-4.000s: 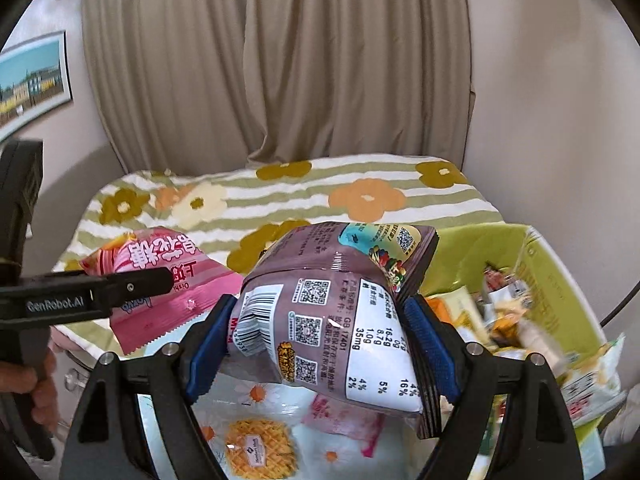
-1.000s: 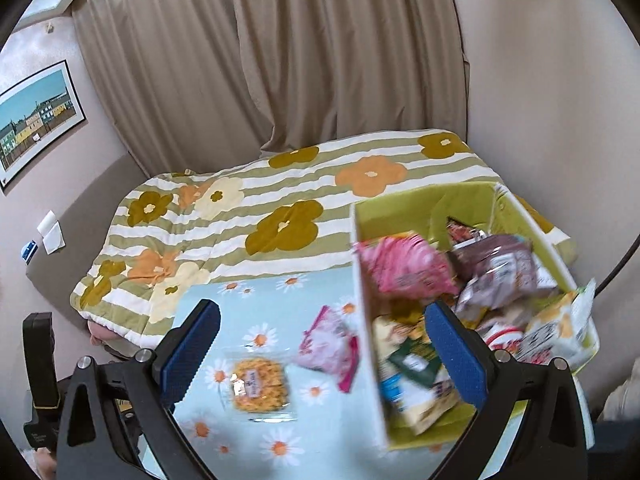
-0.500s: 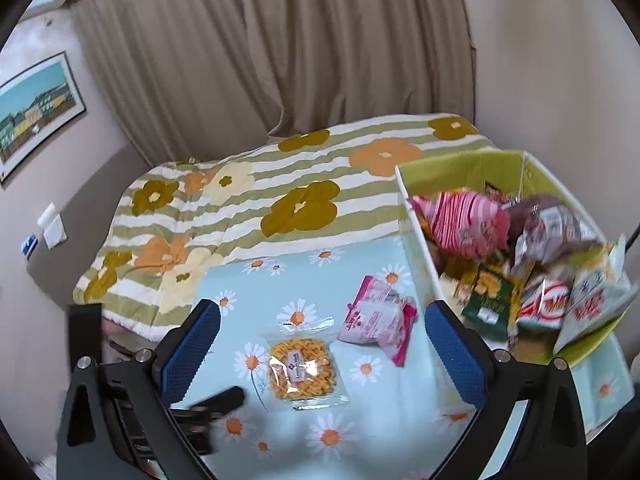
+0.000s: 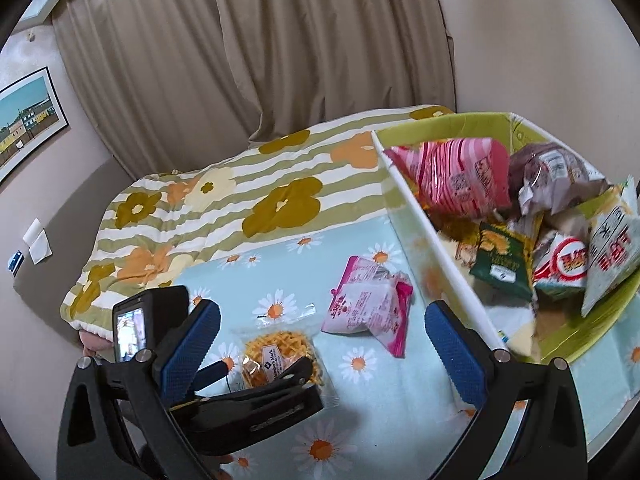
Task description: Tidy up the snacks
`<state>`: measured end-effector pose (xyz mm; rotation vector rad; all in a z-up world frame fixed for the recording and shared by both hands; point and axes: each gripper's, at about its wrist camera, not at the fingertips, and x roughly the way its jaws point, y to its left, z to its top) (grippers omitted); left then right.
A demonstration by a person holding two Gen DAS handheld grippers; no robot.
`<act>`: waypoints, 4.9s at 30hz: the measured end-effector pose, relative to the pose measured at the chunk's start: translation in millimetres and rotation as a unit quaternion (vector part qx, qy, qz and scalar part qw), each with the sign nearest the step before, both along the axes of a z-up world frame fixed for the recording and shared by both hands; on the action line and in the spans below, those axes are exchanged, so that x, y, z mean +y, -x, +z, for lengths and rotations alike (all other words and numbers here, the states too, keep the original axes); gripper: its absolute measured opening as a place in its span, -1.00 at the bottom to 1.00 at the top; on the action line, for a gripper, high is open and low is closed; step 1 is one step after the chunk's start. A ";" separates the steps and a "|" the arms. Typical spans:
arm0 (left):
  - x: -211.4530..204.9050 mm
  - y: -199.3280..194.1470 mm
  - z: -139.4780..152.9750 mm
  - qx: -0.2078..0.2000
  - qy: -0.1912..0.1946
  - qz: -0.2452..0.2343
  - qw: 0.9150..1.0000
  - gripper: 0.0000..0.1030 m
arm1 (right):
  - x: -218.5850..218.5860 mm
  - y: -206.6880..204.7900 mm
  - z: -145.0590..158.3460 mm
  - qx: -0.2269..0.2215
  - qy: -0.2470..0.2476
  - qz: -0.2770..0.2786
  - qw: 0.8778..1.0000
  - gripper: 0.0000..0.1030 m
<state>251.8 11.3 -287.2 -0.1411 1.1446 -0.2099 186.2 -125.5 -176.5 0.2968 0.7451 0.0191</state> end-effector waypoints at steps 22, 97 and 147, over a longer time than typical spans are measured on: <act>32.3 -9.8 -18.7 -0.005 -0.037 -0.009 0.999 0.61 | 19.8 -18.3 -32.2 0.023 0.026 -0.026 0.999 0.99; -57.8 -18.4 199.4 -0.151 0.032 -0.106 0.982 0.49 | -106.5 -22.0 93.8 -0.019 0.067 0.015 0.997 0.05; -160.8 79.0 168.4 -0.109 -0.021 -0.006 0.994 0.99 | -250.8 5.5 68.1 0.007 0.042 0.074 0.996 0.99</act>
